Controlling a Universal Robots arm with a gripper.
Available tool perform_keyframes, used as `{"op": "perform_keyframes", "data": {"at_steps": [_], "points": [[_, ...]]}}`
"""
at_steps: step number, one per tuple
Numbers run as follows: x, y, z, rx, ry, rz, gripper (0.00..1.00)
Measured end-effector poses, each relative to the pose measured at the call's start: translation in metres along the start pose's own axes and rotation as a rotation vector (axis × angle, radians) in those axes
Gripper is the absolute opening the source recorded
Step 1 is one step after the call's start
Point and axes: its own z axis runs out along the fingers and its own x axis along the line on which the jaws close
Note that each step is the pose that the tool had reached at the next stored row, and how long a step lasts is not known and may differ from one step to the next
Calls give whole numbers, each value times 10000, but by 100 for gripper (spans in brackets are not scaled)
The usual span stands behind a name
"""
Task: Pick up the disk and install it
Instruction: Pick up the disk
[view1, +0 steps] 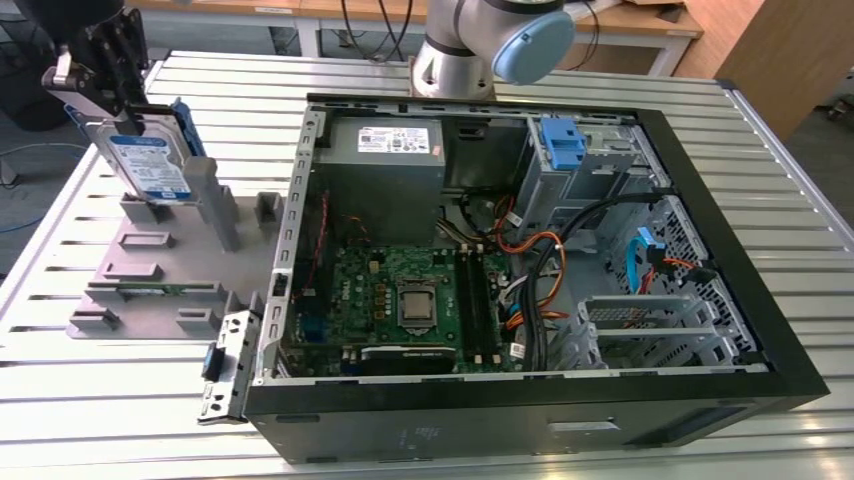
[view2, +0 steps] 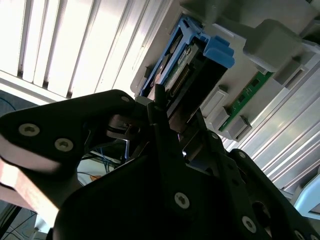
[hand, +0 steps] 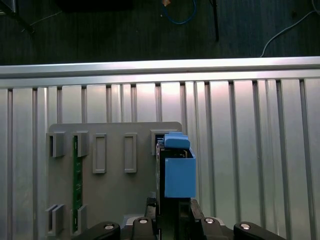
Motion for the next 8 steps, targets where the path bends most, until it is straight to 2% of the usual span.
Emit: {"op": "perform_keyframes", "data": {"at_steps": [8], "points": [[-1,2,-47,-2,1,0,35]]}}
